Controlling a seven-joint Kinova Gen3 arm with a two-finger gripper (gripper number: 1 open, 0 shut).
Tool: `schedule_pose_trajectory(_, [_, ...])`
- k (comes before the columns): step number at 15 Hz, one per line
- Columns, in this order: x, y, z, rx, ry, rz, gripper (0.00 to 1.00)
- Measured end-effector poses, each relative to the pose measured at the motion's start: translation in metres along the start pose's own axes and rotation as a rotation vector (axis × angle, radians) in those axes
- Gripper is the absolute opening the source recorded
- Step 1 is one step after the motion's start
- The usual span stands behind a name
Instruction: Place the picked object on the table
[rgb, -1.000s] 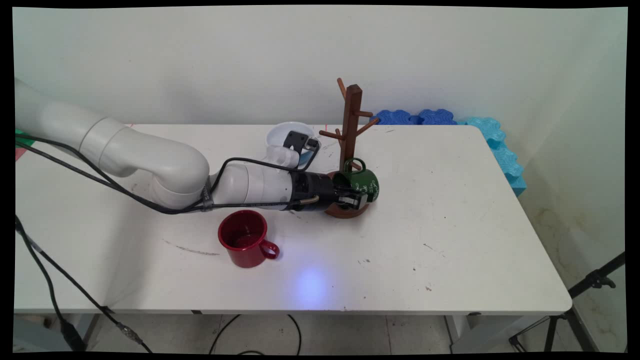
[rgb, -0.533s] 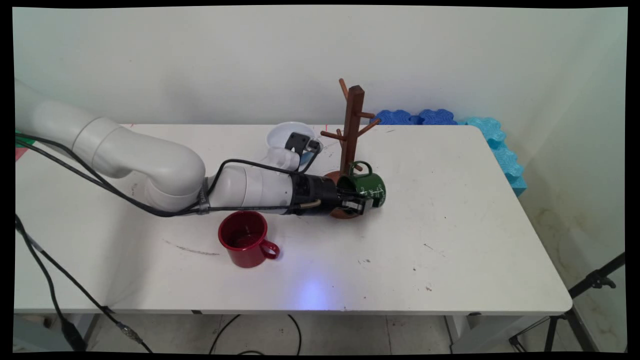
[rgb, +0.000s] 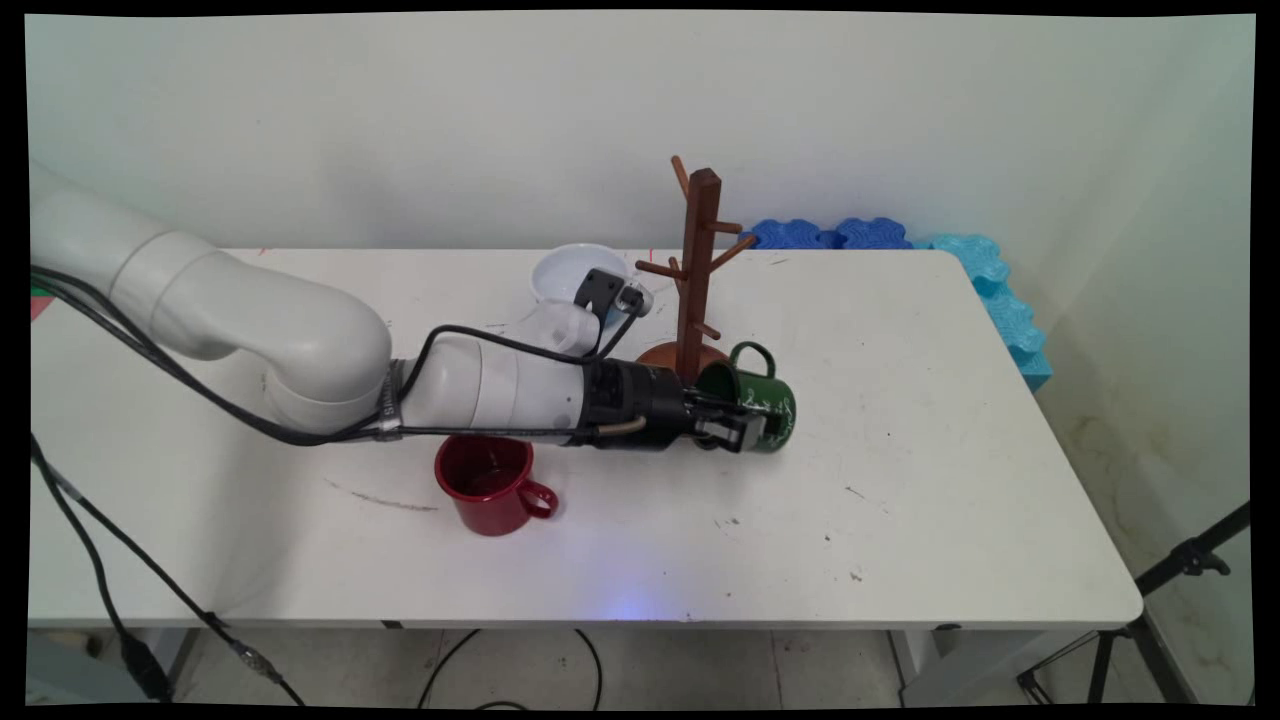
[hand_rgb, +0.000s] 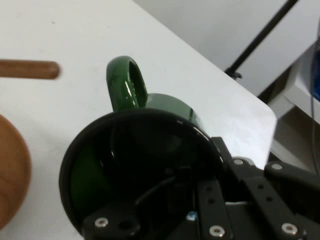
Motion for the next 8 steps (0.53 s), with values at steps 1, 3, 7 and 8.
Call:
schedule_pose_trajectory(1, [0.0,0.003,-0.003,-0.005,-0.001,0.004,0.0])
schedule_pose_trajectory(3, [0.002,0.012,-0.009,-0.019,-0.006,0.018,0.0])
schedule_pose_trajectory(7, [0.008,0.029,-0.025,-0.045,-0.021,0.079,0.0])
schedule_pose_trajectory(8, [0.01,0.033,-0.029,-0.055,-0.032,0.101,0.0])
